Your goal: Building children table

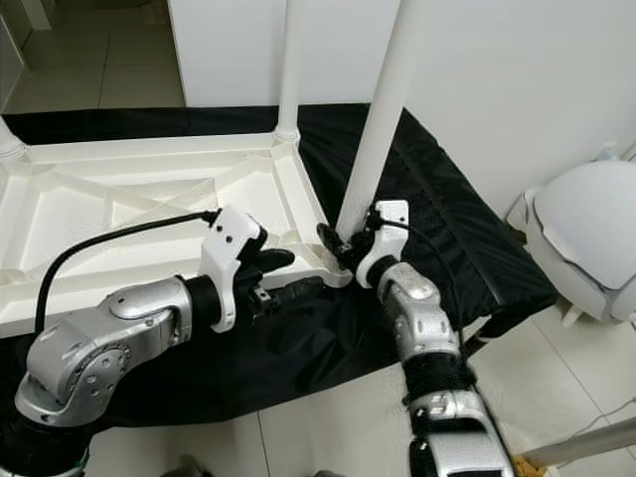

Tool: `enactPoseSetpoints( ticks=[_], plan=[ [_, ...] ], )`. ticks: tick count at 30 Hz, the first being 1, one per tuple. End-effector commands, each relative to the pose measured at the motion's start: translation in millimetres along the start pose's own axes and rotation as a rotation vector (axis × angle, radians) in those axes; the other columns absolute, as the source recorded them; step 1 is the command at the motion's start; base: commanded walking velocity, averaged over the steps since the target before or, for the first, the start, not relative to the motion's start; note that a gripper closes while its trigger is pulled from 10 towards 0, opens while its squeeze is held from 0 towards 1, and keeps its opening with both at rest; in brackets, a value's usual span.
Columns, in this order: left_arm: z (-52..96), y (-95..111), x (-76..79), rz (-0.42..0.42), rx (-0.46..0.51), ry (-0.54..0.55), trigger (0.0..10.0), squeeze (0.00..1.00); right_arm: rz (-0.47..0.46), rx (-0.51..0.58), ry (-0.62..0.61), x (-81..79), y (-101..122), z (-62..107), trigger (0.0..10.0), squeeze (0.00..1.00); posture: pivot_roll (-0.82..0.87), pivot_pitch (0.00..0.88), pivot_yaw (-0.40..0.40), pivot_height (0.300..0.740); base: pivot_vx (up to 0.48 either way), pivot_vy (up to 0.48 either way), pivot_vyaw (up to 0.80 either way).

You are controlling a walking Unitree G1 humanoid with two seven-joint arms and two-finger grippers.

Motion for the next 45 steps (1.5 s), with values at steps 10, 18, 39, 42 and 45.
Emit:
enactPoseSetpoints(
  ticks=[10, 18, 39, 42, 45],
  plan=[
    [-3.2, -1, 5.5, -0.008, 0.000, -0.022, 10.0, 0.00, -0.070, -0.034, -0.260, -17.0, 7, 5.7, 0.0, 0.00, 0.00, 0.012, -0.089, 0.740, 0.000, 0.000, 0.00],
    [-3.9, -2, 6.0, -0.009, -0.006, -0.029, 10.0, 0.00, -0.036, -0.092, -0.301, -9.4, 1, 12.8, 6.1, 0.00, -0.01, 0.007, -0.083, 0.740, 0.000, 0.000, 0.00],
    [-3.2, -2, 5.7, -0.009, -0.007, -0.031, 10.0, 0.00, 0.038, -0.033, 0.076, 14.9, 4, 13.8, 10.0, 0.00, -0.01, 0.022, -0.075, 0.740, 0.000, 0.000, 0.00],
    [-2.6, -1, 4.9, -0.010, -0.006, -0.029, 10.0, 0.00, 0.077, -0.014, 0.198, 11.0, 4, 16.1, 10.0, 0.00, -0.01, 0.026, -0.071, 0.740, 0.000, 0.000, 0.00],
    [-2.3, 0, 3.8, -0.011, -0.004, -0.026, 10.0, 0.00, 0.125, -0.009, 0.266, 12.6, 2, 15.6, 10.0, 0.00, -0.01, 0.032, -0.065, 0.740, 0.000, 0.000, 0.00]
  ],
)
Point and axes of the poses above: a point about 5 cm out from each wrist's last joint towards the gripper, its own z axis pointing back from the gripper into the wrist, its own y axis along the axis of the wrist's last joint, x = y × z, the point moved 6 cm from there along -z, pointing out of the wrist towards the gripper, and after that the axes turned 12 degrees about z, right-handed, at the moved point
